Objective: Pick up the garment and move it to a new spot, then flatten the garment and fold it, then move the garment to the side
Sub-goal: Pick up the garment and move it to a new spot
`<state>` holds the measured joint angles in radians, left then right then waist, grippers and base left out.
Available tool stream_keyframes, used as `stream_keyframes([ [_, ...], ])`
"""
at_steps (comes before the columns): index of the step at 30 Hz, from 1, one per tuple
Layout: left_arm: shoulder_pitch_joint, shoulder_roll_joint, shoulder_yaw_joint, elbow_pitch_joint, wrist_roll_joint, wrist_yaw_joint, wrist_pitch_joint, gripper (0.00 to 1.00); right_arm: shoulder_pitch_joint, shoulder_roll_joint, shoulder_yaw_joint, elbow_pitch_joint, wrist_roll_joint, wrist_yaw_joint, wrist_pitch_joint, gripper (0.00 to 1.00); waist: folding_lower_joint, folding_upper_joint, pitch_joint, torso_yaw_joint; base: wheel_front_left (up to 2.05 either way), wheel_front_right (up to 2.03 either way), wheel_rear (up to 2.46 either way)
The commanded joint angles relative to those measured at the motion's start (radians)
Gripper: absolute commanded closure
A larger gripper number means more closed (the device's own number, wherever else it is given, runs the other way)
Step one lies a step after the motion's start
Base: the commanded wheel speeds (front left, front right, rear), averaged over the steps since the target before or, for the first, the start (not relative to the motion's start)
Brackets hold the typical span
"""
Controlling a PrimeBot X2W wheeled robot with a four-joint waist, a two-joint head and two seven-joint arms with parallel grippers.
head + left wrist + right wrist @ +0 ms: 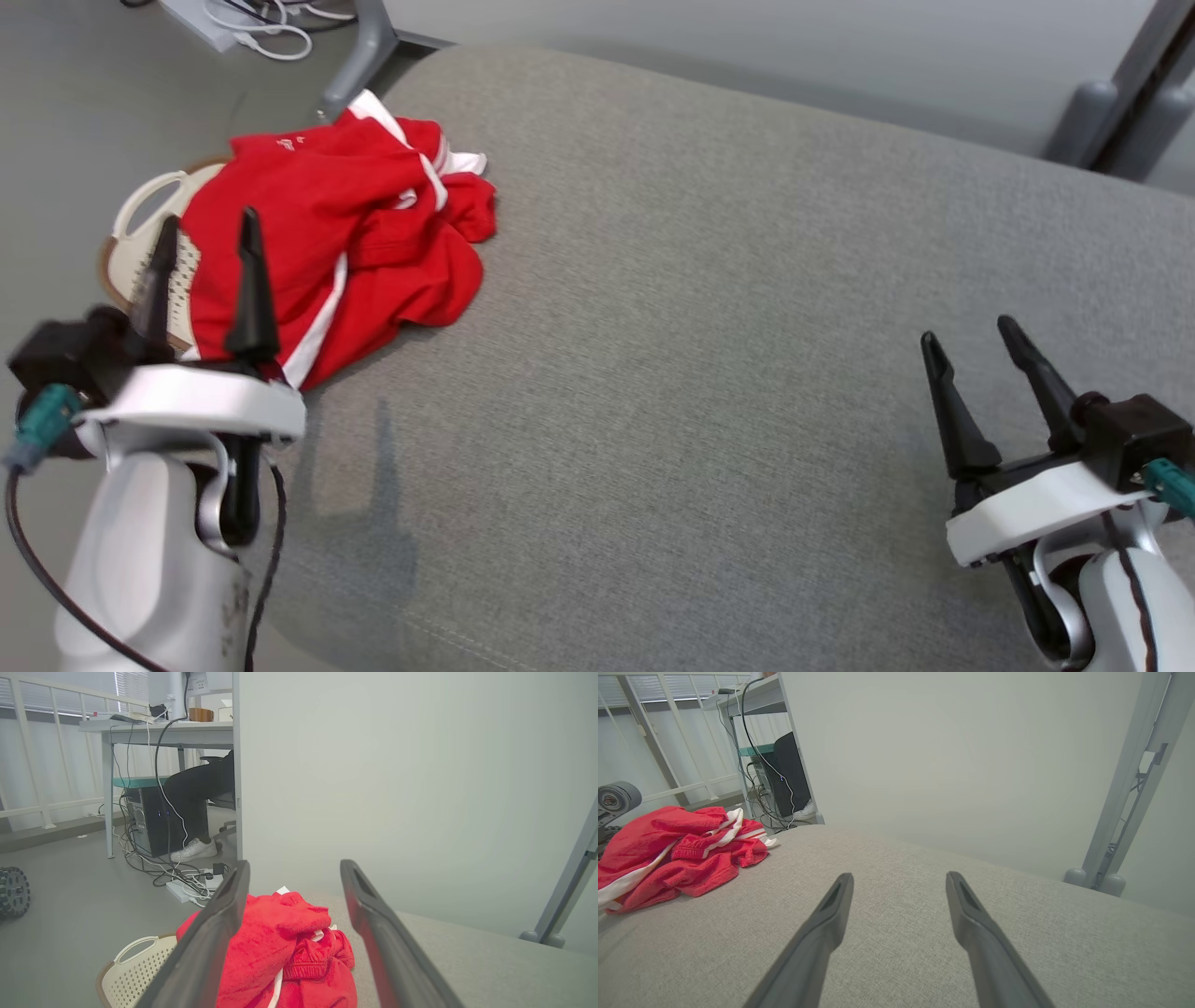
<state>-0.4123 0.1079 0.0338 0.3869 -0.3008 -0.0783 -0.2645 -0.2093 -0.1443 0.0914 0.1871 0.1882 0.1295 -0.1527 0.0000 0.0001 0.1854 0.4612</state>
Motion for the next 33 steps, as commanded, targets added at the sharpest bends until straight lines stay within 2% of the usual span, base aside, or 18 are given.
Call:
stream_keyframes([
  [1,-0.056,0.013,0.019,0.028,-0.020,-0.006,-0.001,0.00,-0.022,-0.018,-0.002,-0.017,0.003,0.002,0.014,0.00,0.0000,-0.0001,0.056,-0.047,0.00,0.00,0.00],
  [5,-0.129,0.036,0.029,0.107,-0.040,-0.017,0.007,0.00,-0.040,-0.032,0.001,-0.039,0.004,0.002,0.030,0.00,0.0000,-0.0001,0.098,-0.077,0.00,0.00,0.00],
  [14,-0.319,0.117,0.011,0.460,-0.075,-0.039,0.100,0.00,-0.078,-0.052,0.011,-0.070,0.009,0.002,0.047,0.00,0.0000,-0.0001,0.188,-0.127,0.00,0.00,0.00],
  [22,-0.403,0.174,-0.017,0.664,-0.045,-0.018,0.165,0.00,-0.092,-0.067,0.009,-0.078,0.011,0.002,0.051,0.00,0.0000,-0.0001,0.217,-0.134,0.00,0.00,0.00],
  [23,-0.410,0.178,-0.021,0.683,-0.045,-0.019,0.174,0.15,-0.093,-0.067,0.009,-0.078,0.012,0.002,0.052,0.00,0.0000,-0.0001,0.219,-0.134,0.00,0.00,0.00],
  [24,-0.415,0.181,-0.025,0.704,-0.043,-0.019,0.183,0.49,-0.093,-0.068,0.009,-0.078,0.014,0.002,0.051,0.00,0.0000,-0.0001,0.220,-0.135,0.00,0.00,0.00],
  [25,-0.420,0.188,-0.034,0.720,-0.033,-0.014,0.186,0.71,-0.093,-0.068,0.010,-0.077,0.015,0.002,0.051,0.00,0.0000,-0.0001,0.220,-0.136,0.00,0.00,0.00],
  [26,-0.426,0.192,-0.038,0.733,-0.031,-0.014,0.186,1.00,-0.095,-0.069,0.011,-0.075,0.014,0.002,0.050,0.00,0.0000,-0.0001,0.220,-0.138,0.00,0.00,0.00],
  [33,-0.445,0.216,-0.054,0.806,-0.023,-0.008,0.153,1.00,-0.103,-0.068,0.010,-0.069,0.023,0.002,0.042,0.00,0.0000,-0.0001,0.216,-0.149,0.00,0.00,0.00],
])
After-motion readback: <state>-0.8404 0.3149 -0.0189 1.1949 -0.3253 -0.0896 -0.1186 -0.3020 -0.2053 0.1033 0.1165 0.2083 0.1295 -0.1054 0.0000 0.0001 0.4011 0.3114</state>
